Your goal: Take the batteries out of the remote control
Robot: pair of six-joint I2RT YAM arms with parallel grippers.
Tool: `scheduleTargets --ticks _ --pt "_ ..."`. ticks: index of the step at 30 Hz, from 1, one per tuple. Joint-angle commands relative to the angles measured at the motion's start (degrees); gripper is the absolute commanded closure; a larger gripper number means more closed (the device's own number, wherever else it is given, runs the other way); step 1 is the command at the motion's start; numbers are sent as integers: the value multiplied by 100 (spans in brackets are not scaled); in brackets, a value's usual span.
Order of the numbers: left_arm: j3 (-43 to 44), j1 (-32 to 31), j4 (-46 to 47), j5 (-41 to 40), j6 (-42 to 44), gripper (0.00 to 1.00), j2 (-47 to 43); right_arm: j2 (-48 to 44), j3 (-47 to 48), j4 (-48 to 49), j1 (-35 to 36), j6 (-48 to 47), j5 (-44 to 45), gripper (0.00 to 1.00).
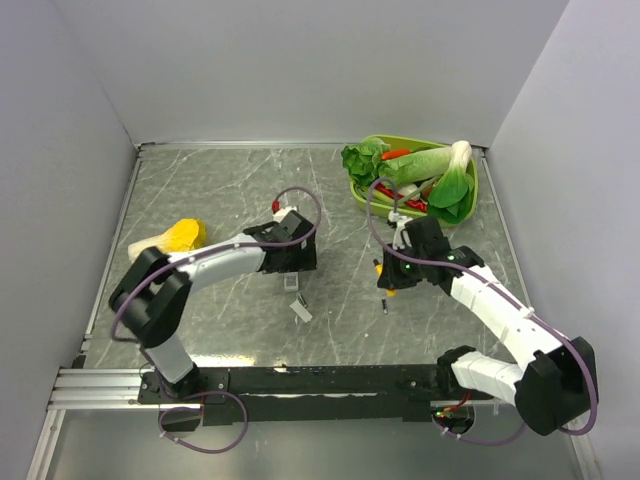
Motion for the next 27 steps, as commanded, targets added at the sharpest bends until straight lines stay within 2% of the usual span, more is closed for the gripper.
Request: scheduleTargets --ticks 1,3,8,11,14,17,21,27 --pt "256 92 82 71 65 1 -1021 229 -56 671 633 655 91 100" --pt "143 241 -40 -114 118 1 -1277 509 -12 882 1019 797 355 98" --pt "-297 655 -296 -519 -4 1 -2226 1318 260 1198 1337 1017 663 94" --pt "-823 970 -156 128 -303 1 -2780 1906 410 1339 1390 1017 873 91" --pt "-1253 1200 2 280 -339 1 -3334 2232 533 1392 1434 1008 1119 89" --pt "-1579 1217 196 254 -260 1 -3791 2435 524 1559 1478 965 1208 78" --pt "-1774 1217 345 376 -216 1 -4108 2655 559 1559 1531 1008 1331 73" --pt "-1853 1217 548 754 -50 1 -4222 2620 665 1463 1549 947 1480 58"
